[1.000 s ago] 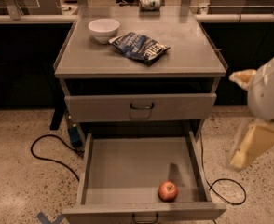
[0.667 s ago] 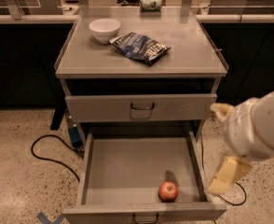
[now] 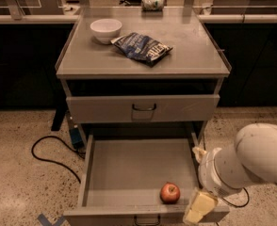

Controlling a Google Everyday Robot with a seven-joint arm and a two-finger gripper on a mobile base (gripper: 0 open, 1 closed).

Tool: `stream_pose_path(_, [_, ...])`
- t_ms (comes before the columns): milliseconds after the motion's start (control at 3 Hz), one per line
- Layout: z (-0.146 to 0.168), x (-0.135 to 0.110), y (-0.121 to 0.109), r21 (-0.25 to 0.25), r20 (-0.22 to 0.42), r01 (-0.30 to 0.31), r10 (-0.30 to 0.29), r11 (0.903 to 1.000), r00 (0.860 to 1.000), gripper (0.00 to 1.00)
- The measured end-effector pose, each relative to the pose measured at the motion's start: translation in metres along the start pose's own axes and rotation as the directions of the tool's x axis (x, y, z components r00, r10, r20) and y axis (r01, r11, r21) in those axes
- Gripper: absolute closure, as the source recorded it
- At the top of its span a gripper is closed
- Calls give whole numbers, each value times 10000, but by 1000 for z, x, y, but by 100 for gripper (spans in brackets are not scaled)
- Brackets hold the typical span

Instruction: Pick apple from middle drawer and place on counter

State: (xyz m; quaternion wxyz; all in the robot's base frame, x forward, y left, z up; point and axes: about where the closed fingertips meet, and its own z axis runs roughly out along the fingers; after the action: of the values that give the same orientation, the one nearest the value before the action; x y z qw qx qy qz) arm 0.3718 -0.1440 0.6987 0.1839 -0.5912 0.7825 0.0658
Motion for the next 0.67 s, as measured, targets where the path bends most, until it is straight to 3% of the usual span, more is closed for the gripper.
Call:
stream_pose_path(333, [-1,-1,0,44,-10,56,-56,10000,10000,0])
stream_pose_path(667, [8,-1,-24,837,-11,-50,51,9965,10000,0])
